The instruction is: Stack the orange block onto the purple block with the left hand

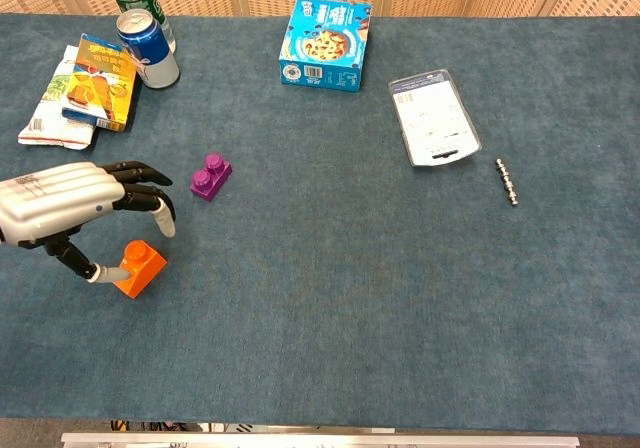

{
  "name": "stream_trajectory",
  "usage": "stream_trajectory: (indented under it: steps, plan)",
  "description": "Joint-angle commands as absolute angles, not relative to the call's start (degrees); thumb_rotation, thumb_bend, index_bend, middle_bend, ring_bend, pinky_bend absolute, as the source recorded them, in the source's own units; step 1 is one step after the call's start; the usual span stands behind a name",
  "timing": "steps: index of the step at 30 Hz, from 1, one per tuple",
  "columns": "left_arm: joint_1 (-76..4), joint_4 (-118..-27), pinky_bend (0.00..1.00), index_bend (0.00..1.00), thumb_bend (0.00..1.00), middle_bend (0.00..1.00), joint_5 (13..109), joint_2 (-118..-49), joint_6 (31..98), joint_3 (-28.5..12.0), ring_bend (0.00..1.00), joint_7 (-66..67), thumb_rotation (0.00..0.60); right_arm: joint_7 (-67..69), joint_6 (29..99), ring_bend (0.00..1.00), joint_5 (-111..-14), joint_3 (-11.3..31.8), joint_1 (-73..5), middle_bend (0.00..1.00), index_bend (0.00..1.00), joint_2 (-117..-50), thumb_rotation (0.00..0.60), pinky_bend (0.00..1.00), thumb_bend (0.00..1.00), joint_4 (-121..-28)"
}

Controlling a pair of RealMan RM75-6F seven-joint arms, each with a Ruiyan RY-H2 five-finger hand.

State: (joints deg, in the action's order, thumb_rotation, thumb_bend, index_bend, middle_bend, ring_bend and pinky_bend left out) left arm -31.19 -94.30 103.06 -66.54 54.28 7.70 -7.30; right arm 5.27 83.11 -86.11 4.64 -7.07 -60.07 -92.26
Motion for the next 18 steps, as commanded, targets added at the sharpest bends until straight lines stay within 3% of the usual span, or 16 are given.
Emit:
stream_trajectory:
  steps: [1,18]
  plan:
    - [-31.68,-93.78,0.06,0.33,0.2,0.28,102.96,-67.15,53.53,8.25,0.09,-6.12,0.6,5.37,83.2,0.44,-86.1,4.57,-6.96,0.51,0.51,-60.06,0.6,0.47,0.2,-92.23]
    - [-32.43,-92.17,0.06,0.33,0.2,0.28,102.76,-68.94,52.31,11.32,0.09,-3.74,0.6,5.01,83.17,0.44,-86.11,4.49,-6.84,0.51,0.51,-60.14,0.6,0.47,0.2,-92.54]
